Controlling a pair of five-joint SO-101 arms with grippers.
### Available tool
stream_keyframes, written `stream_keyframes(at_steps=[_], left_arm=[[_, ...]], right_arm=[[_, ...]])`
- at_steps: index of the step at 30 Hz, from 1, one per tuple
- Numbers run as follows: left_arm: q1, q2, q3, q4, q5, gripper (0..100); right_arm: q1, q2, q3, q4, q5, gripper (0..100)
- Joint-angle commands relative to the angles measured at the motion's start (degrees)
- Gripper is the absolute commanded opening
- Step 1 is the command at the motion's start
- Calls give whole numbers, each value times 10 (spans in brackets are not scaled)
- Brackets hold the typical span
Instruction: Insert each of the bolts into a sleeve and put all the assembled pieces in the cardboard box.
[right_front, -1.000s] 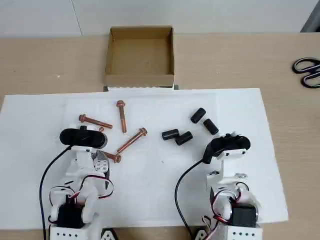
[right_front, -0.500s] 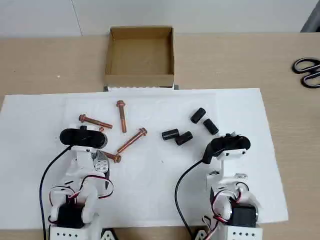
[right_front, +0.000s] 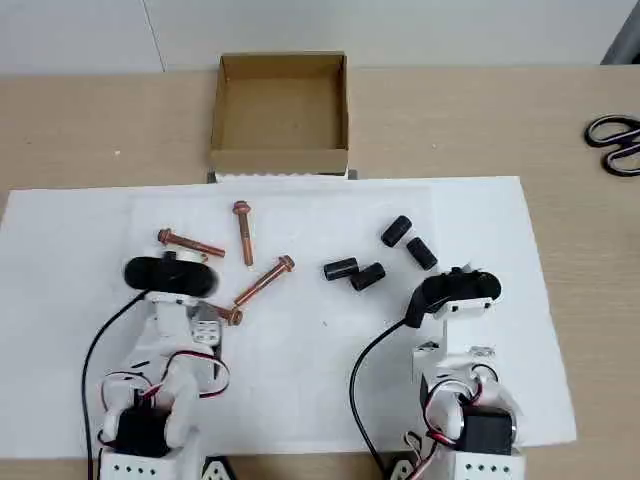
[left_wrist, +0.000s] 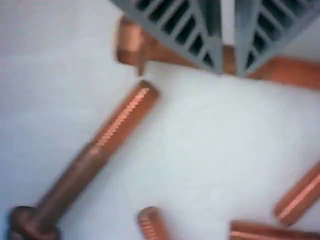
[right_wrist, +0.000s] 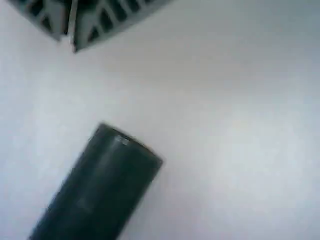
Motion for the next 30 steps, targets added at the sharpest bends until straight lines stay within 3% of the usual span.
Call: stream_keyframes(at_steps=[1, 9, 13, 20, 26, 30], left_arm=[[20, -5, -7, -19, -35, 7], [16, -2, -103, -19, -57, 6], [-32, 39, -178, -9, -60, 6], [-64, 313, -421, 16, -56, 6], [-61, 530, -691, 155, -8, 7], [-62, 627, -807, 225, 19, 6]], right_arm=[[-1, -3, -3, -9, 6, 3], [-1, -3, -3, -9, 6, 3], [-1, -3, -3, -9, 6, 3], [-1, -3, -3, -9, 6, 3], [-3, -3, -2, -19, 4, 3], [-3, -3, 3, -38, 4, 3]])
